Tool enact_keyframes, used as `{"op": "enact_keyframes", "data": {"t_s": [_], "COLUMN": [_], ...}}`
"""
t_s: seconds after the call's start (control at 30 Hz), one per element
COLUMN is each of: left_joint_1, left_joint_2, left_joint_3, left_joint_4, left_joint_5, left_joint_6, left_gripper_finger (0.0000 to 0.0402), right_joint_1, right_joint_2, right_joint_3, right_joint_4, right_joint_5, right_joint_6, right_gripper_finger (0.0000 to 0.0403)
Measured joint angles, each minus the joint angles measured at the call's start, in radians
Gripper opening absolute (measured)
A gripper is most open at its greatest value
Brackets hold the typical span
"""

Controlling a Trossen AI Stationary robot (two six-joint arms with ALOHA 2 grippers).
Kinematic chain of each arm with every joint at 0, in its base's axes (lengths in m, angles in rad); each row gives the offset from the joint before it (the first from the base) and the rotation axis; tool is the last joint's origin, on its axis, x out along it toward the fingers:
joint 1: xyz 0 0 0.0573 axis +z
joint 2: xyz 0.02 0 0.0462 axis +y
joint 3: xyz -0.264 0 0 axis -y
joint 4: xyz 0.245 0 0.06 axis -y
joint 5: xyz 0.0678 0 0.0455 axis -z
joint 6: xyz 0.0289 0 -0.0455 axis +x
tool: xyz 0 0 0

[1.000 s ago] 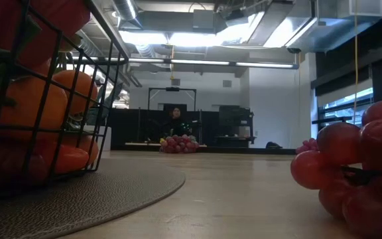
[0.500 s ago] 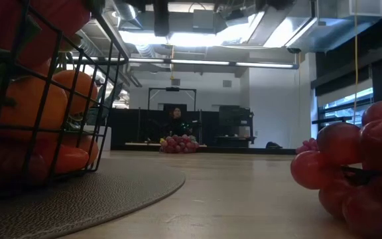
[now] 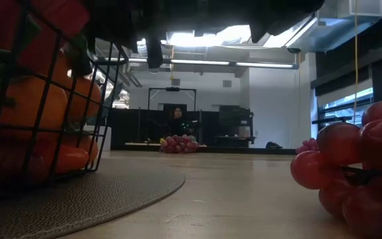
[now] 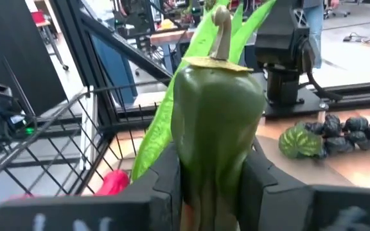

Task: Build produce basket
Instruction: Put the green chilli pepper into the wire basket

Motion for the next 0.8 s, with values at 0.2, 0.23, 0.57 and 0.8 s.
{"op": "enact_keyframes", "data": {"t_s": [0.2, 0.23, 0.57, 0.8], "left_joint_1": [0.0, 0.0, 0.0, 0.0], "left_joint_2": [0.0, 0.0, 0.0, 0.0], "left_joint_3": [0.0, 0.0, 0.0, 0.0], "left_joint_4": [0.0, 0.0, 0.0, 0.0], "left_joint_5": [0.0, 0.0, 0.001, 0.001], "left_joint_6": [0.0, 0.0, 0.0, 0.0], "left_gripper_finger": [0.0082, 0.0082, 0.0082, 0.0082], "right_joint_1": [-0.004, -0.005, -0.01, -0.01], "right_joint_2": [0.004, 0.004, 0.004, -0.001], "right_joint_3": [0.0, 0.0, 0.0, 0.0], "right_joint_4": [-0.009, -0.018, -0.044, -0.042], "right_joint_5": [-0.004, -0.005, -0.018, -0.017], "right_joint_6": [-0.018, -0.018, -0.022, -0.034], "right_gripper_finger": [0.008, 0.0083, 0.0171, 0.0177]}}
